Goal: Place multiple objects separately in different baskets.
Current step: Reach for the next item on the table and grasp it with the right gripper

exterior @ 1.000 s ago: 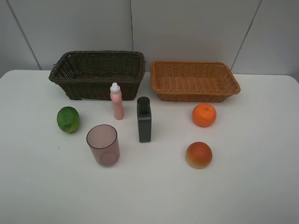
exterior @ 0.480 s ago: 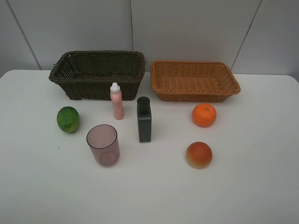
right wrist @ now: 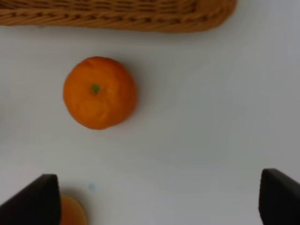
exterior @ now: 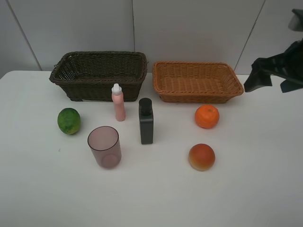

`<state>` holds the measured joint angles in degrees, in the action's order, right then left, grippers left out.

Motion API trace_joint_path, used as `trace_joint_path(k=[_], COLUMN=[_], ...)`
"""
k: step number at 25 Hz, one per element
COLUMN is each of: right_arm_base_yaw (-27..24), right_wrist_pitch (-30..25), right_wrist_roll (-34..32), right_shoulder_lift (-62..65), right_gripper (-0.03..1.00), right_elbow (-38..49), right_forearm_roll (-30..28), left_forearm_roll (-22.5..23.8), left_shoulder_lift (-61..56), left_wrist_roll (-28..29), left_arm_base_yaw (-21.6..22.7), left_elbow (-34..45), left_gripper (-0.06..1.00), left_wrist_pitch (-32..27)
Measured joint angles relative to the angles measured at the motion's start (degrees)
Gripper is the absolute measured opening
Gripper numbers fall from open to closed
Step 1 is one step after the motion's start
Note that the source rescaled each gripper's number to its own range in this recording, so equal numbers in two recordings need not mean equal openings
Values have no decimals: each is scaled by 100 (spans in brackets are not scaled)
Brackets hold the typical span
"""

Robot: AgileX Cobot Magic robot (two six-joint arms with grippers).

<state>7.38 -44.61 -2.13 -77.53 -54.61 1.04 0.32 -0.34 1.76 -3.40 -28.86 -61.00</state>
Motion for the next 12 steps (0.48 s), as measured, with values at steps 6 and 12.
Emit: trace_joint_path(k=[6, 12], right_arm_base_yaw=[657, 1051], right_wrist_pitch=[57, 279], right_wrist_roll=[-657, -1471], right_shoulder_lift=[-1082, -1994], right_gripper=[85, 85], right_elbow=[-571, -783], right_forearm_roll=[4, -104], left_forearm_roll=[0, 0], left_shoulder_lift=[0, 0], left_wrist_roll=[0, 0], left_arm_base_yaw=[0, 0], left_elbow=[0, 0], left_gripper=[95, 95], left_wrist_pitch=[0, 0])
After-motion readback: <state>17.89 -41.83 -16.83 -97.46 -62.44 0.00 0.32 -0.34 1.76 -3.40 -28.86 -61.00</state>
